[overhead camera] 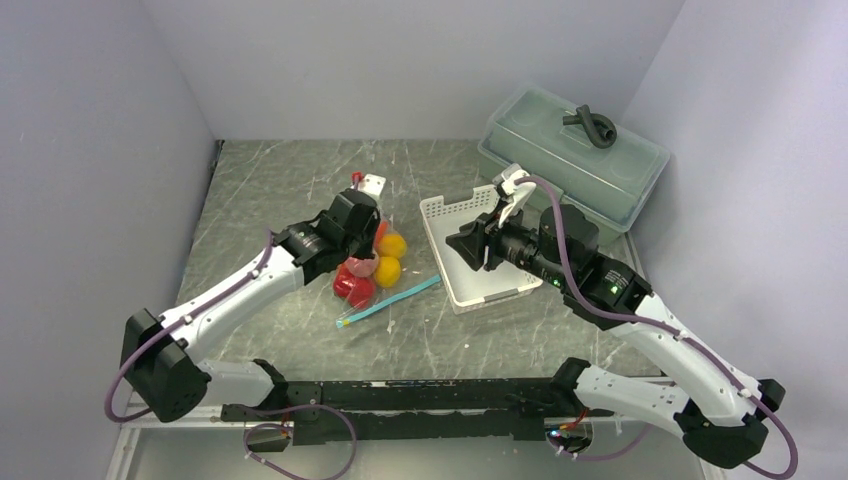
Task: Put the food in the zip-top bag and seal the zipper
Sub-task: Adjust the zipper food storage bag at the center of the board.
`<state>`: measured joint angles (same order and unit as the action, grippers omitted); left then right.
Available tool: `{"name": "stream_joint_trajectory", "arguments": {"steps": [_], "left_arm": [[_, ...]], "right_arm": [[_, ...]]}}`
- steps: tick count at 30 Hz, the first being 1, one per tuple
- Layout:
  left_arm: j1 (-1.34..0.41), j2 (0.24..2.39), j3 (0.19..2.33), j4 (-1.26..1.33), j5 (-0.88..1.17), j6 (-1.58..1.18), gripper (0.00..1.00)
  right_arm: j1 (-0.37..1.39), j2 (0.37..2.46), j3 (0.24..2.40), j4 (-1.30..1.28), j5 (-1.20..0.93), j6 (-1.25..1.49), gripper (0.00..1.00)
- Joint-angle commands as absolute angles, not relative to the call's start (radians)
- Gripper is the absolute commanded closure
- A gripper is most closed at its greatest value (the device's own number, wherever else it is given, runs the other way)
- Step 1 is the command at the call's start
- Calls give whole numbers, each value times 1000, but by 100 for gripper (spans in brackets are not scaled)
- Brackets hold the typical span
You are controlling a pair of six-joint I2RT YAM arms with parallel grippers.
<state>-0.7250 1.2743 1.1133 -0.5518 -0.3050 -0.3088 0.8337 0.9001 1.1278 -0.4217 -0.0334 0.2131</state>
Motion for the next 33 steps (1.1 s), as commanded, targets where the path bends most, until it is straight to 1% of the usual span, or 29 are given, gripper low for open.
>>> {"name": "stream_joint_trajectory", "arguments": {"steps": [1, 5, 12, 16, 20, 29, 33], "left_arm": [[-682, 1308, 1139, -578, -337, -357, 83], [-646, 1330, 1091, -564, -338, -392, 92], [-579, 1359, 963, -492, -282, -455, 100], [-580, 1397, 845, -439, -237, -524, 100], [-580, 1381, 761, -376, -201, -561, 100], [-580, 1303, 847, -442, -235, -494, 100], [-580, 1259, 896, -476, -241, -471, 94]], "right_arm": [[831, 873, 1151, -419, -28, 221, 59], [831, 868, 1146, -420, -26, 221, 59], [831, 878, 1144, -419, -32, 219, 60], [832, 886, 1144, -422, -33, 220, 60], [831, 892, 1144, -420, -34, 221, 60], [831, 922, 1158, -404, -54, 230, 59], [831, 923, 1161, -409, -48, 232, 56]]}}
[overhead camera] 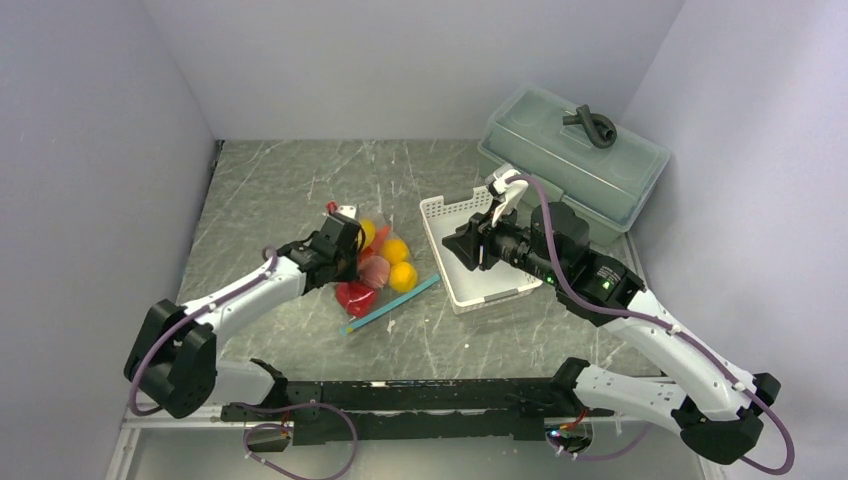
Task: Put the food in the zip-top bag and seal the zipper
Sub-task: Adjust the zipper food storage bag at the center of the board.
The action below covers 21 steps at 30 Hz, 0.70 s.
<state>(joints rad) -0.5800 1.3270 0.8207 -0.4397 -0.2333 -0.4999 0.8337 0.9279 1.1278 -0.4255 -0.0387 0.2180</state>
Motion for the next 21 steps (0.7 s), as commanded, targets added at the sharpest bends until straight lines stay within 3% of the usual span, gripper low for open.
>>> {"name": "stream_joint_trajectory", "arguments": {"steps": [1, 14, 18, 20, 21], "left_arm": [[-580, 1251, 912, -483, -238, -466, 92], [-580, 1161, 1107, -610, -219, -359, 51], [-580, 1158, 1181, -671, -198, -317, 25], [-578, 1157, 1214, -693, -185, -306, 2], [-578, 1158, 1227, -702, -178, -300, 1]], "right_arm": [[831, 923, 1162, -411, -46, 231, 56], [831, 936, 1173, -438, -2, 219, 42], [830, 961, 1181, -457, 51, 217, 39], [830, 975, 1181, -460, 69, 215, 38], [831, 983, 1183, -463, 81, 214, 37]]}}
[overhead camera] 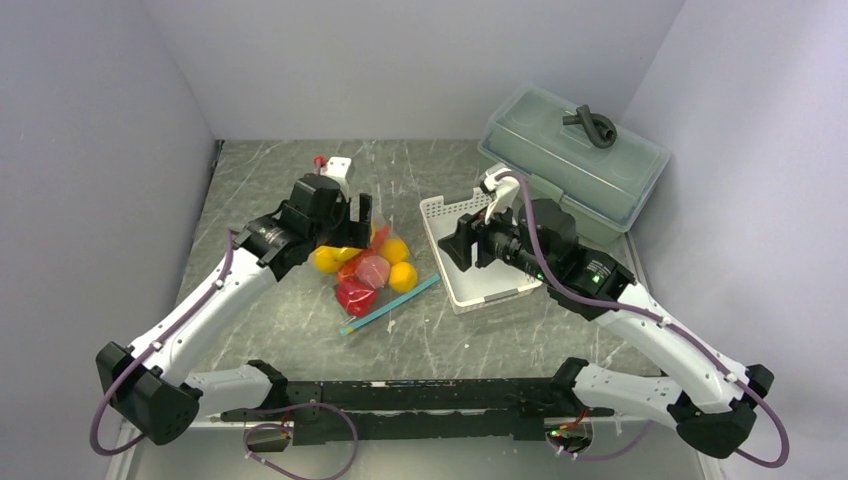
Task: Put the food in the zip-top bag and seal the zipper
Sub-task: Adjust the zipper food storage bag at the center of the board, then reset both arms
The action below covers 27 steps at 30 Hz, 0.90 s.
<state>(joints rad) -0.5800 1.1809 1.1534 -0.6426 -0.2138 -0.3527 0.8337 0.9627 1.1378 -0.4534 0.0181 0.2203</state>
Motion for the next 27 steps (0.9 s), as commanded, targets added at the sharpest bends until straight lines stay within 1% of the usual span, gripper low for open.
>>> {"name": "stream_joint_trajectory", "arguments": {"steps": [1, 7, 10, 13, 17, 19, 22, 27], "left_arm": [[-576, 1161, 1241, -711, -170, -294, 0], [-533, 1200, 1325, -791, -152, -278, 0], [-485, 1195, 1332, -802, -144, -265, 0], [-401, 1179, 1325, -795, -72, -267, 0], [-272, 1150, 1300, -772, 21, -280, 0], [-233, 1128, 1269, -755, 36, -288, 0], [-214, 1086, 1224, -727, 41, -299, 0], [-213, 982, 1130, -643, 51, -295, 0]], "right_arm": [[829, 993, 1185, -466, 95, 215, 36], [781, 1059, 1197, -474, 117, 230, 24], [694, 1083, 1205, -489, 78, 261, 23], [603, 1072, 1182, -475, 71, 292, 20], [473, 1033, 1129, -447, 57, 342, 14], [429, 1008, 1089, -427, 41, 367, 12], [386, 980, 1051, -421, 47, 393, 11], [382, 911, 979, -370, 49, 391, 10]]}}
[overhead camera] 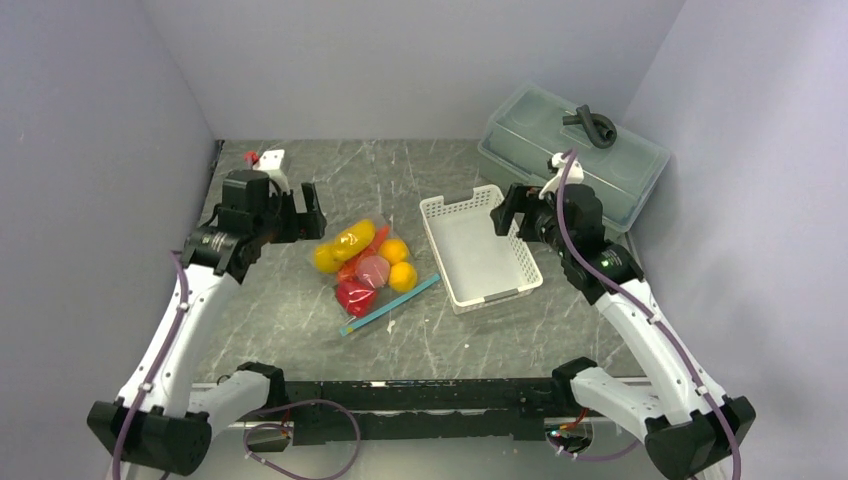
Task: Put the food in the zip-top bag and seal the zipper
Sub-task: Reset both arms
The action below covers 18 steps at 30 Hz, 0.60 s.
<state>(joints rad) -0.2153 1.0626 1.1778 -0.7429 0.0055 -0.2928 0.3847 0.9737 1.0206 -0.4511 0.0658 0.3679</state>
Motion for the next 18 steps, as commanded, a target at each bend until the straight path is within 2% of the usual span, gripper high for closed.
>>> {"name": "stream_joint_trajectory", "arguments": {"steps": [1, 9, 18], "left_arm": [[-213, 960, 1111, -627, 60, -294, 0], [-213, 831, 1004, -528, 194, -244, 0], [-213, 773, 946, -502, 223, -212, 0]], "right_arm": [[381, 898, 961, -354, 37, 387, 9], [383, 781, 800, -224, 12, 338, 1], [390, 660, 694, -74, -77, 321, 0]]}}
